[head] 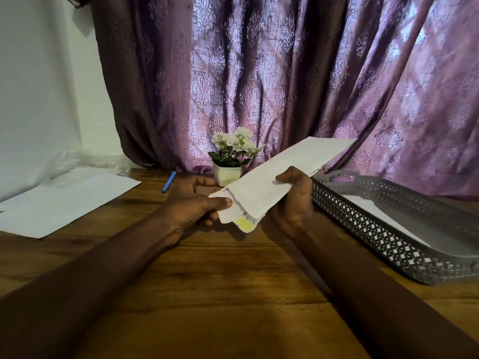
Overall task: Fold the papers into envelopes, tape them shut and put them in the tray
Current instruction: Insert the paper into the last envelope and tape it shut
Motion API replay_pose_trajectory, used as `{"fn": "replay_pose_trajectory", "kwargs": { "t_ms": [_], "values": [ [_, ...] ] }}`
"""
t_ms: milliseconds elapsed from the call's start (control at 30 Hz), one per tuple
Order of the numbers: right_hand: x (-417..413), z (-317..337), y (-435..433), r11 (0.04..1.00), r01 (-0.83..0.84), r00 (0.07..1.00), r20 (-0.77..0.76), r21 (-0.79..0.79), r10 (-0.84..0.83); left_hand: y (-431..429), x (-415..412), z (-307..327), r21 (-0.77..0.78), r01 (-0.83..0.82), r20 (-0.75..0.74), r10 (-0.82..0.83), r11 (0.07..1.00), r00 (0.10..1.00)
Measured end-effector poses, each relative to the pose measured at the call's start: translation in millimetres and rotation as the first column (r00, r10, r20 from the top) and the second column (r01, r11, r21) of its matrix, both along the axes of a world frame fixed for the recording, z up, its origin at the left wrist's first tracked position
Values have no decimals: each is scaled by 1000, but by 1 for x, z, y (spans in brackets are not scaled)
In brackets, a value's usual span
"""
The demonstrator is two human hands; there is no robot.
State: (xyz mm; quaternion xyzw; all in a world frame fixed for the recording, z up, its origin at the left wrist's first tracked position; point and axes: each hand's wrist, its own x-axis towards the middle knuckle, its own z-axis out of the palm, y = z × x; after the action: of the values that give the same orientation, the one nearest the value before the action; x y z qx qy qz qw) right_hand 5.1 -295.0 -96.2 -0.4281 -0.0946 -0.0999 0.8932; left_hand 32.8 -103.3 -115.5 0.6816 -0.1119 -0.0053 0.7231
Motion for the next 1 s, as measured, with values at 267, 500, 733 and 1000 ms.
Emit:
{"fn": "replay_pose_trajectory", "kwargs": {
  "t_ms": [267,500,733,1000],
  "values": [
    [2,4,5,979,147,987,-42,-139,-155,6,0,2,-36,-186,-10,185,982,983],
    [8,-2,5,916,298,952,11,-270,-306,5,-3,3,19,-265,82,262,964,961],
    [12,-4,6,963,248,968,-20,-102,-252,10,4,6,-239,-246,-136,219,939,966],
    [6,-14,15,999,31,996,-78,-33,-33,-2,-5,0,-201,-91,-80,77,975,994]
  ]
}}
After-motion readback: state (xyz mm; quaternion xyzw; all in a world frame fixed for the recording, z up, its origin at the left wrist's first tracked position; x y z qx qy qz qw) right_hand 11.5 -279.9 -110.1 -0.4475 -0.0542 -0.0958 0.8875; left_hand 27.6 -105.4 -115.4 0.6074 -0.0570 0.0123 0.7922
